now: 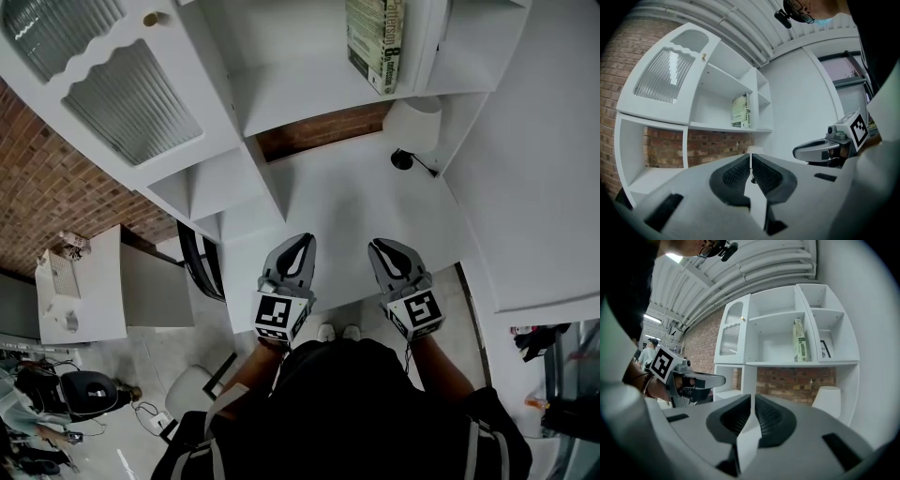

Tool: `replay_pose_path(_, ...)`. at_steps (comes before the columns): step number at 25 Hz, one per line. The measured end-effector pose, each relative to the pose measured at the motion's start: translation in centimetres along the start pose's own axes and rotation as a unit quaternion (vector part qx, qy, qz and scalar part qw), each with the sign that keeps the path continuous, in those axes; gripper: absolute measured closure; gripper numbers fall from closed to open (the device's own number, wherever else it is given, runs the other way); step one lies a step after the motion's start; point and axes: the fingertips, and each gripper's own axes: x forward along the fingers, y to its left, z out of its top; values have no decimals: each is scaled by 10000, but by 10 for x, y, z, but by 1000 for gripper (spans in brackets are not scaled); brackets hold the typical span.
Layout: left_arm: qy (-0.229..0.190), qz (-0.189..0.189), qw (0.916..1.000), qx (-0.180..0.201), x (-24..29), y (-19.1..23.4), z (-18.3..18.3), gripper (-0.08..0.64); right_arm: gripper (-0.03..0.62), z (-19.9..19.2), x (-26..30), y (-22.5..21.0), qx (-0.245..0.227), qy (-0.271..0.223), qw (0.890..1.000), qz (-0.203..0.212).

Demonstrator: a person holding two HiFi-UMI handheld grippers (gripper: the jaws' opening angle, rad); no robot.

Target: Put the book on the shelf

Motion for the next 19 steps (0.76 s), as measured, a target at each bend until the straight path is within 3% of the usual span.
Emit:
replay_pose_path(12, 214, -4, 9995, -217, -15, -11, -24, 532, 543, -23, -8, 24, 201, 347, 9991, 139)
replay_pose_path(19, 386, 45, 9985, -394, -21, -17, -33, 531, 543, -28, -9, 40, 776, 292, 9962, 249)
